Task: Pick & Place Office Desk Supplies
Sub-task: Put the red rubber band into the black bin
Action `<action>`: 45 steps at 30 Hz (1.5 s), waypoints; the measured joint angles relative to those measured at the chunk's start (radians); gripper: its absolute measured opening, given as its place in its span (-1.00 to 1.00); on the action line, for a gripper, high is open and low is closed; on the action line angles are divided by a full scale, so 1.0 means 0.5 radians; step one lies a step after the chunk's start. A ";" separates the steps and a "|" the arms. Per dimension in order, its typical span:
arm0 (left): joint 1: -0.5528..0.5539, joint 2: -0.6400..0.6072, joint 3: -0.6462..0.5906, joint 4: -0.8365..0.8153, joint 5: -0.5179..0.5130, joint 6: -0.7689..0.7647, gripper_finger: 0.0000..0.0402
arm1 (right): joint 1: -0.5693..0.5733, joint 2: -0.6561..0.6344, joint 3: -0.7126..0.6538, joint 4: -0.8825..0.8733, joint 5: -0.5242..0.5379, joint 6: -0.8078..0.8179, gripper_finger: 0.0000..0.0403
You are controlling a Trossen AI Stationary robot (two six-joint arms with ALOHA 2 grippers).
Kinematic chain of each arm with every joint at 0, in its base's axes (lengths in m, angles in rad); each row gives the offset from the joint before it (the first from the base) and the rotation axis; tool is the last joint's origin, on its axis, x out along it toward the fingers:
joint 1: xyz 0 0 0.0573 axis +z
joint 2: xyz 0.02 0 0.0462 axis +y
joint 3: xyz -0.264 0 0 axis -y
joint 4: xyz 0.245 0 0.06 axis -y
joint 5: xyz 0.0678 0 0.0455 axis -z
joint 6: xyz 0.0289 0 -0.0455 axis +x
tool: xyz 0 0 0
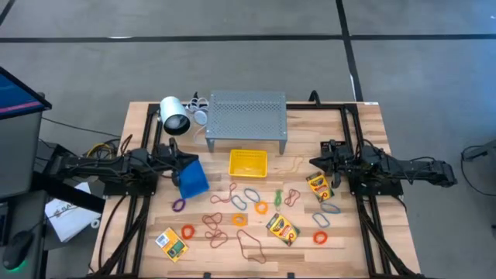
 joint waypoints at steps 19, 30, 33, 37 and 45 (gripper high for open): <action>0.000 0.002 0.000 0.272 -0.001 -0.047 -0.96 | -0.001 0.000 0.001 0.119 0.001 0.000 -1.00; 0.000 0.002 0.000 0.272 -0.001 -0.047 -0.96 | 0.001 0.000 0.001 0.212 0.000 0.000 -1.00; 0.000 0.002 0.000 0.272 -0.001 -0.065 -0.96 | 0.027 0.000 0.001 0.208 0.000 0.001 -1.00; 0.000 0.002 0.000 0.270 0.000 -0.090 -0.96 | 0.052 0.002 0.002 0.208 0.000 -0.001 -1.00; 0.000 0.002 0.000 0.269 0.000 -0.107 -0.96 | 0.054 0.002 0.002 0.200 0.000 -0.001 -1.00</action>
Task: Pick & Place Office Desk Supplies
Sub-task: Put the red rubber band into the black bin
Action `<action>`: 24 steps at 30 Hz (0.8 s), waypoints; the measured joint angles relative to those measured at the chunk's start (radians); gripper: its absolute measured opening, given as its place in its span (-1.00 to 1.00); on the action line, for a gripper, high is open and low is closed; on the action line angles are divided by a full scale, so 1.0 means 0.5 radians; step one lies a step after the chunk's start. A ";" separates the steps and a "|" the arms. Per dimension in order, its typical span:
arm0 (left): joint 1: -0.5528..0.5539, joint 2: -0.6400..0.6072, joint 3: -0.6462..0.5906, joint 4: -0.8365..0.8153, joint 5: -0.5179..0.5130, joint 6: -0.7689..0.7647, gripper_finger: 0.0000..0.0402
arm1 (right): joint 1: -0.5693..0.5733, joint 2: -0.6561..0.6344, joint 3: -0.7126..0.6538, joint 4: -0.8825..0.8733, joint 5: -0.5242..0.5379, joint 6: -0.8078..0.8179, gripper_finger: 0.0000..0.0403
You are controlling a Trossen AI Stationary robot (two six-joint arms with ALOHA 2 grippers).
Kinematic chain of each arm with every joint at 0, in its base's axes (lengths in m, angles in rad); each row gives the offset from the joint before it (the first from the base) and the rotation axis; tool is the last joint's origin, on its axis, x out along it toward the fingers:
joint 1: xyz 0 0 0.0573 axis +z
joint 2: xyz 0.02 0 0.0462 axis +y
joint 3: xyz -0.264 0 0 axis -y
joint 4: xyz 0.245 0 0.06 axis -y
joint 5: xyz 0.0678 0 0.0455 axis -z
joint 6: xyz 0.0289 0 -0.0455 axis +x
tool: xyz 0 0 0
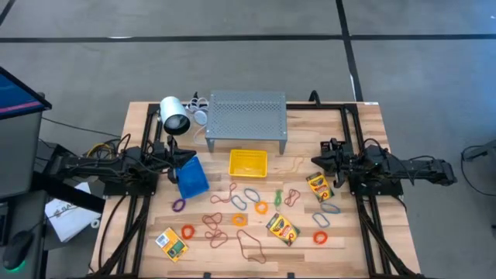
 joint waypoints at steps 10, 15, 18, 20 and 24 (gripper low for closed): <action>0.000 0.000 0.000 -0.024 -0.001 0.000 -0.96 | -0.003 0.002 0.075 -0.137 -0.004 -0.004 -1.00; 0.000 0.000 0.000 -0.023 0.000 -0.001 -0.96 | -0.003 0.015 0.339 -0.608 -0.003 -0.047 -1.00; 0.000 0.000 0.000 -0.017 0.000 -0.001 -0.96 | -0.003 0.099 0.529 -0.883 0.052 -0.047 -1.00; 0.000 0.000 0.000 -0.017 0.000 -0.003 -0.96 | -0.003 0.215 0.626 -0.996 0.105 -0.043 -1.00; 0.000 0.000 0.000 -0.017 0.000 -0.054 -0.96 | -0.004 0.523 0.790 -0.991 0.094 0.050 -1.00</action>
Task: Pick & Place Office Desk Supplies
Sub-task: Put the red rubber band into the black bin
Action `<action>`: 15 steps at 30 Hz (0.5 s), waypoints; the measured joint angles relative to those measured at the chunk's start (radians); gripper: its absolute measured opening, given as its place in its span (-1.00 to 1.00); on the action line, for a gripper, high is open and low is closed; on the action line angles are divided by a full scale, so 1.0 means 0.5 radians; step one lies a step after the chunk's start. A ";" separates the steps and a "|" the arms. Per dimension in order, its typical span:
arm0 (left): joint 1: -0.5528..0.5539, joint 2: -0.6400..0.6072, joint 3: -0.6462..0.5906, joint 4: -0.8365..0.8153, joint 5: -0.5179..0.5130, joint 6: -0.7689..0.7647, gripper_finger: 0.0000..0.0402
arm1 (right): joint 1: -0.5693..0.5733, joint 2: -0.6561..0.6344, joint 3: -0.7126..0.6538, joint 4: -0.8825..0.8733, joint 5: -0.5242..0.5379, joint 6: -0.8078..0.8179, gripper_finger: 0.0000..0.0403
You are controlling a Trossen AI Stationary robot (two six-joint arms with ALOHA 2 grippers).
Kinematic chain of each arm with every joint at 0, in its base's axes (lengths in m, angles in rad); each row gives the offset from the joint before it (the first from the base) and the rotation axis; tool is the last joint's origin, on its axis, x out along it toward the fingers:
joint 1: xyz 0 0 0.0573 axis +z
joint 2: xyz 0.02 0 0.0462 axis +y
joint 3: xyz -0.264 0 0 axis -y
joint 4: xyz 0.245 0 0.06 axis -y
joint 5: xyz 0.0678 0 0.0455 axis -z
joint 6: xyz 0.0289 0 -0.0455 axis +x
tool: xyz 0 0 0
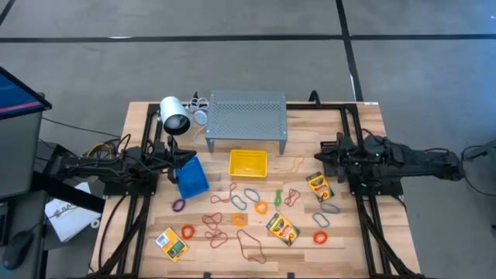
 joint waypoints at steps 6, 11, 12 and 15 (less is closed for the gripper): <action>0.000 0.000 0.000 0.000 0.000 -0.008 -0.96 | 0.001 0.587 0.261 -0.225 -0.135 -0.060 -1.00; 0.000 0.000 0.000 0.000 0.000 -0.008 -0.96 | -0.002 0.975 0.438 -0.323 -0.225 -0.066 -1.00; 0.000 0.000 0.000 0.000 0.000 -0.008 -0.96 | -0.002 1.042 0.458 -0.325 -0.262 -0.066 -1.00; 0.000 0.000 0.000 -0.005 0.000 -0.008 -0.96 | -0.002 1.234 0.494 -0.318 -0.414 -0.036 -1.00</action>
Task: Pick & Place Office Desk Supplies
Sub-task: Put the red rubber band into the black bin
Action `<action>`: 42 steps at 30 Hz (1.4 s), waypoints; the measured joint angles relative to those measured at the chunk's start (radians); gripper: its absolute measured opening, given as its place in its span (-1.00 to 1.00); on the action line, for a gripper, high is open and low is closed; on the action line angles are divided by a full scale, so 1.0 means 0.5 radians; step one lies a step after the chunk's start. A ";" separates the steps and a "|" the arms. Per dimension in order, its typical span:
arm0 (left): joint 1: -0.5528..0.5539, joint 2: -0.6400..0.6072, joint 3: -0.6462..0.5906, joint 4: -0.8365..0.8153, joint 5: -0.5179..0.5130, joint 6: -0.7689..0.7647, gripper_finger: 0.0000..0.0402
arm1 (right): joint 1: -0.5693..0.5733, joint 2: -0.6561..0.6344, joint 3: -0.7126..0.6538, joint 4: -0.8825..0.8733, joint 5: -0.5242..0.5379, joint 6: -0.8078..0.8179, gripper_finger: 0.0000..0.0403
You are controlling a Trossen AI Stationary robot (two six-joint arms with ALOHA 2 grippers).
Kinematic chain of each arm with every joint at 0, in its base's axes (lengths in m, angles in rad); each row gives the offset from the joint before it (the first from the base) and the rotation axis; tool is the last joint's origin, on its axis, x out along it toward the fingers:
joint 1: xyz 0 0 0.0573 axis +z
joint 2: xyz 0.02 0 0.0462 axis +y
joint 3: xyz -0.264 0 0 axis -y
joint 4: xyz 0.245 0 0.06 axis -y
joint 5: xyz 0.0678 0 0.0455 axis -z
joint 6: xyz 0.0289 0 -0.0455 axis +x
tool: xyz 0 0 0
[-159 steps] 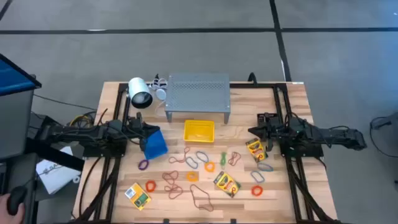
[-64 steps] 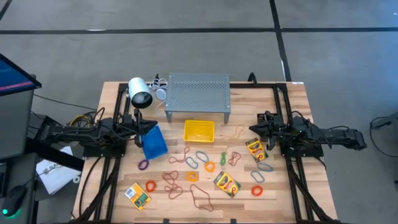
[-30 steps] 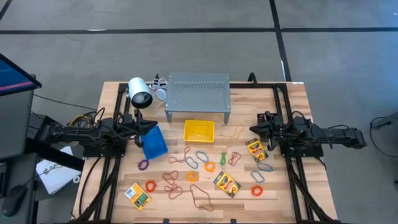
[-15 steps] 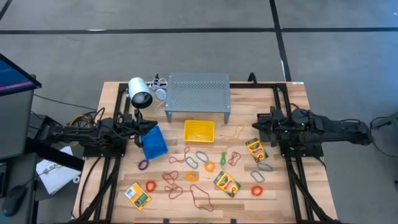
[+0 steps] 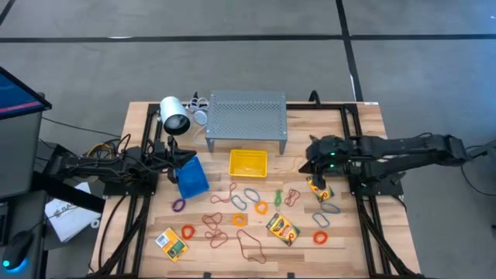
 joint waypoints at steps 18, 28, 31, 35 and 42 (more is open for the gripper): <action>0.000 0.000 0.000 -0.001 0.000 0.001 -0.96 | 0.270 0.805 0.002 0.253 -0.530 0.148 -0.91; 0.000 0.000 0.000 -0.007 0.000 0.011 -0.96 | 0.266 0.826 0.004 0.399 -0.197 0.058 -0.50; 0.000 0.000 0.000 -0.025 0.000 0.011 -0.96 | 0.265 0.826 0.004 0.397 -0.139 0.023 -0.39; -0.001 0.001 0.000 -0.060 0.000 0.013 -0.96 | 0.266 0.838 0.004 0.394 -0.061 0.016 -0.19; -0.001 0.004 0.000 -0.068 0.000 0.013 -0.96 | 0.296 1.136 0.005 0.362 -0.037 -0.015 0.04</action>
